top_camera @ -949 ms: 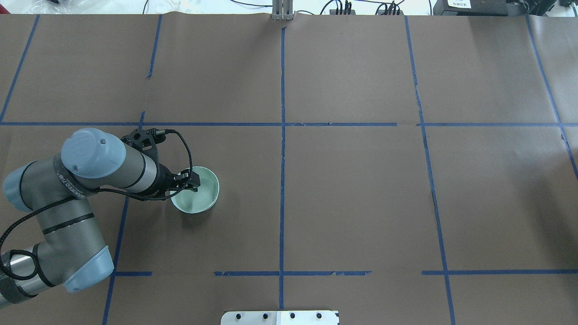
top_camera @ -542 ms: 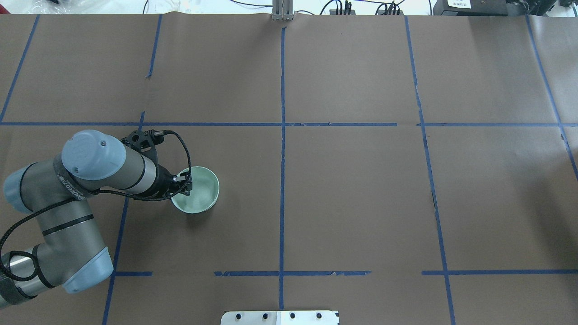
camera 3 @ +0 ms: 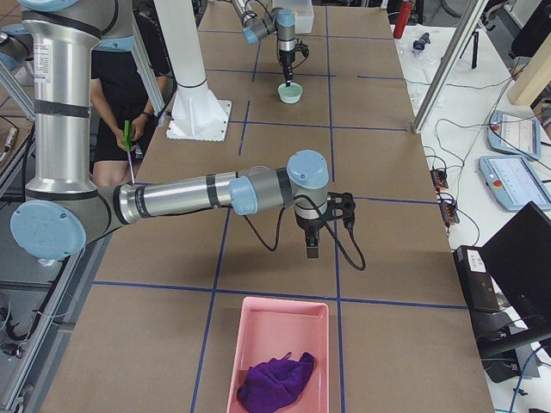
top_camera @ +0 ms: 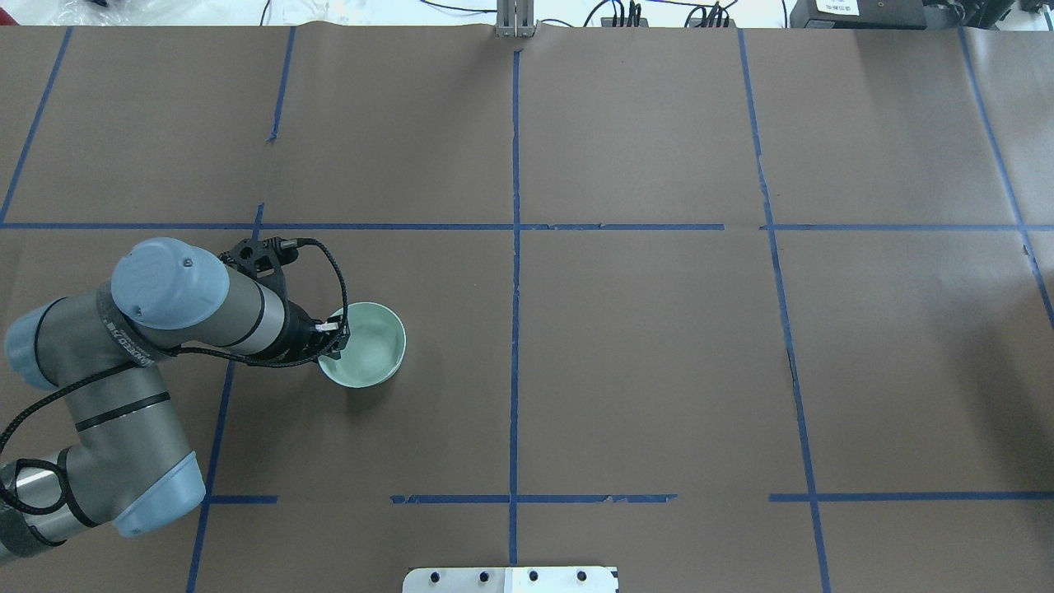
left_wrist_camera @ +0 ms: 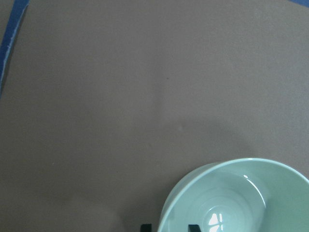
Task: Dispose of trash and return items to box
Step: 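Lift the green bowl with the left gripper and carry it off the table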
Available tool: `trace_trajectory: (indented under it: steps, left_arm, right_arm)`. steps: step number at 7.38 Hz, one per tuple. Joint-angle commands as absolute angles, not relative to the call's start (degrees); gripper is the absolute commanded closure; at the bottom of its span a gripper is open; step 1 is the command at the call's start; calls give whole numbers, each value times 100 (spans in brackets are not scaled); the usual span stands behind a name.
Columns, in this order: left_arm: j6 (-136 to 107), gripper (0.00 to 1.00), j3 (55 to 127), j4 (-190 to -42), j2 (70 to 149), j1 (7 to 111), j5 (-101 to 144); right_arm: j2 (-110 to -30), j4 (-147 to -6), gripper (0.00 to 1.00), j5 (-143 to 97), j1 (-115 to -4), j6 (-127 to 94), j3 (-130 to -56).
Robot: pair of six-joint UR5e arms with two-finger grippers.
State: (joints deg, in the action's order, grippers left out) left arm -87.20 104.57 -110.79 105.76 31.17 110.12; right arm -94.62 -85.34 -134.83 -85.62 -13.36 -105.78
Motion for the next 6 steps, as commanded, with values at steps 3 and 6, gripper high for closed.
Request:
trace_trajectory:
  steps: [3, 6]
  left_arm:
    - [-9000, 100, 11150, -10752, 10573, 3269, 11118]
    - [-8083, 100, 11637, -10222, 10565, 4338, 11776]
  right_arm:
    - [-9466, -8534, 0, -13465, -8569, -1318, -10556]
    - [-9588, -8526, 0, -13491, -8578, -1310, -10503]
